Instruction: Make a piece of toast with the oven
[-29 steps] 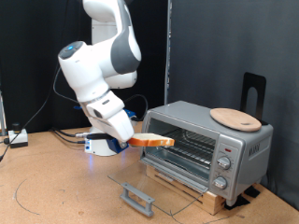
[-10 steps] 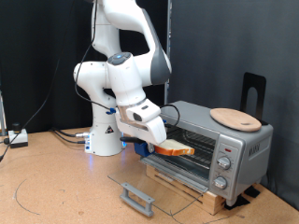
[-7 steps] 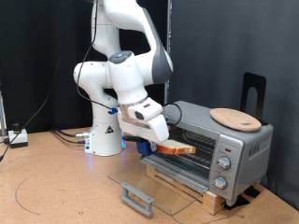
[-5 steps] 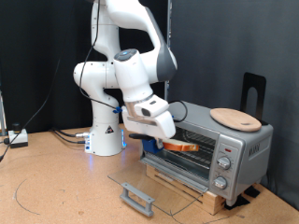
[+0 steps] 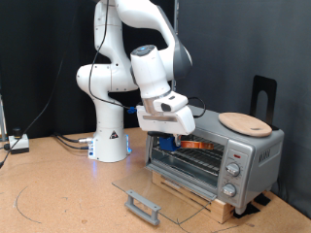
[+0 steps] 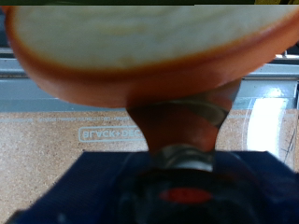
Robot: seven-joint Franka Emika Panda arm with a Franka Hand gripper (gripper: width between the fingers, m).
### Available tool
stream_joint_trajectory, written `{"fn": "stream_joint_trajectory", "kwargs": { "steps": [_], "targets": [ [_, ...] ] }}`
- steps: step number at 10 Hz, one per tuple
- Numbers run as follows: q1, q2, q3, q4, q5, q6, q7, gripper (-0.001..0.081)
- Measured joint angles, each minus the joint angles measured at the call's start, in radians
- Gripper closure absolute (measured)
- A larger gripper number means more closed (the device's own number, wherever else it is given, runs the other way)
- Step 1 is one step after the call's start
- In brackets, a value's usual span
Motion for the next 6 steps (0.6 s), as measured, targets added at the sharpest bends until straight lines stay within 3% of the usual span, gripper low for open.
{"fn": "stream_joint_trajectory", "kwargs": {
  "steps": [6],
  "targets": [
    [-0.044,0.001,-0.001,-0.001,-0.063,0.009,0.037,0.0389]
  ]
}}
